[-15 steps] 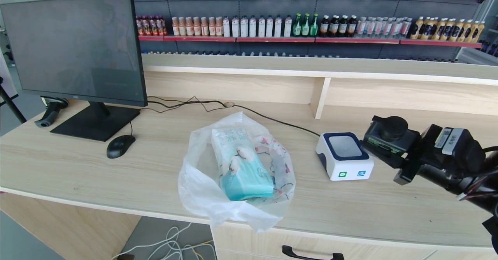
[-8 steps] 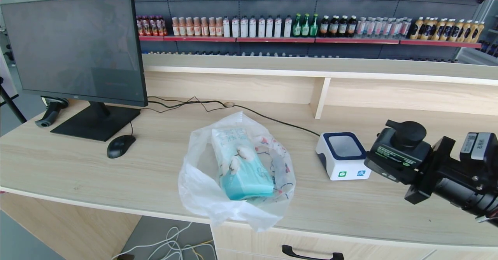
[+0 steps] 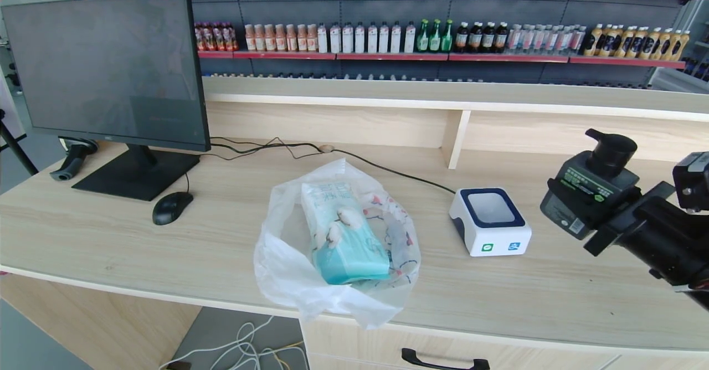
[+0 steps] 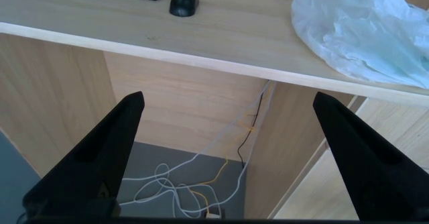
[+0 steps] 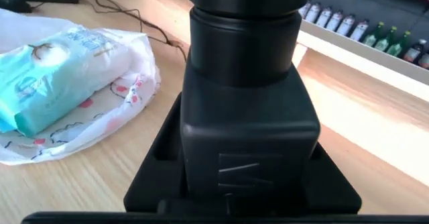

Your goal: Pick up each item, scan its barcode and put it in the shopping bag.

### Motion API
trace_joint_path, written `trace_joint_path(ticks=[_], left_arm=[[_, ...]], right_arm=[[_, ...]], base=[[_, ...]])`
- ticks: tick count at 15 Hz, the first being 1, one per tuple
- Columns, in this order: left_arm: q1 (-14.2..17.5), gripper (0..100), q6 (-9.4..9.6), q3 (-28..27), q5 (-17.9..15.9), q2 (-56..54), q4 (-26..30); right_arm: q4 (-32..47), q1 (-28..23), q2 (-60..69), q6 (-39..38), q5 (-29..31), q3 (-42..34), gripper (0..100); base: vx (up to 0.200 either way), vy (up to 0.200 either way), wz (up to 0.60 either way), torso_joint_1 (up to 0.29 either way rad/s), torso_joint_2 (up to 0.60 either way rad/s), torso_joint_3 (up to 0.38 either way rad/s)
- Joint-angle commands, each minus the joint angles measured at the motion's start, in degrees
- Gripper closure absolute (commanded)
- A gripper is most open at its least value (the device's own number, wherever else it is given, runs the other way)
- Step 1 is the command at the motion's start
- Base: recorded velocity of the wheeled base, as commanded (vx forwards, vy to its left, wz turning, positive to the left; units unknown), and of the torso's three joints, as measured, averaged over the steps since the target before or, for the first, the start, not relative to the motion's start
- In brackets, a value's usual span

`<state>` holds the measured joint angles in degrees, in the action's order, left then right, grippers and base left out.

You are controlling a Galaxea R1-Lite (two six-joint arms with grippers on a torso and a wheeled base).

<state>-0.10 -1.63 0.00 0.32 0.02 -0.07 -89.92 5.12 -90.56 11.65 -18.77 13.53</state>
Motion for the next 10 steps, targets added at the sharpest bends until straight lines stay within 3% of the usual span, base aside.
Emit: trace_joint_path(ticks=[1, 4, 6, 9, 10], left_arm=[[0.0, 0, -0.04, 0.0, 0.0, 0.0, 0.0], [0.0, 0, -0.12, 0.0, 0.0, 0.0, 0.0], [0.0, 0, -0.04, 0.0, 0.0, 0.0, 0.0], [0.0, 0, -0.12, 0.0, -0.1, 0.0, 0.0], [0.0, 0, -0.12, 0.0, -0.1, 0.0, 0.0]], right_arm=[[-0.1, 0.7, 2.5, -4.4, 8.1, -2.5, 100], [-0.1, 6.3, 3.3, -11.1, 23.2, -4.7, 100], [-0.1, 9.6, 3.4, -11.7, 26.0, -4.8, 100], [-0.1, 10.2, 3.2, -13.0, 26.0, -5.9, 100], [-0.1, 10.2, 3.2, -13.1, 26.0, -6.2, 100]], base=[[0.0, 0.0, 0.0, 0.0, 0.0, 0.0], [0.0, 0.0, 0.0, 0.0, 0.0, 0.0], [0.0, 0.0, 0.0, 0.0, 0.0, 0.0], [0.0, 0.0, 0.0, 0.0, 0.0, 0.0], [0.0, 0.2, 0.0, -0.002, 0.0, -0.007]])
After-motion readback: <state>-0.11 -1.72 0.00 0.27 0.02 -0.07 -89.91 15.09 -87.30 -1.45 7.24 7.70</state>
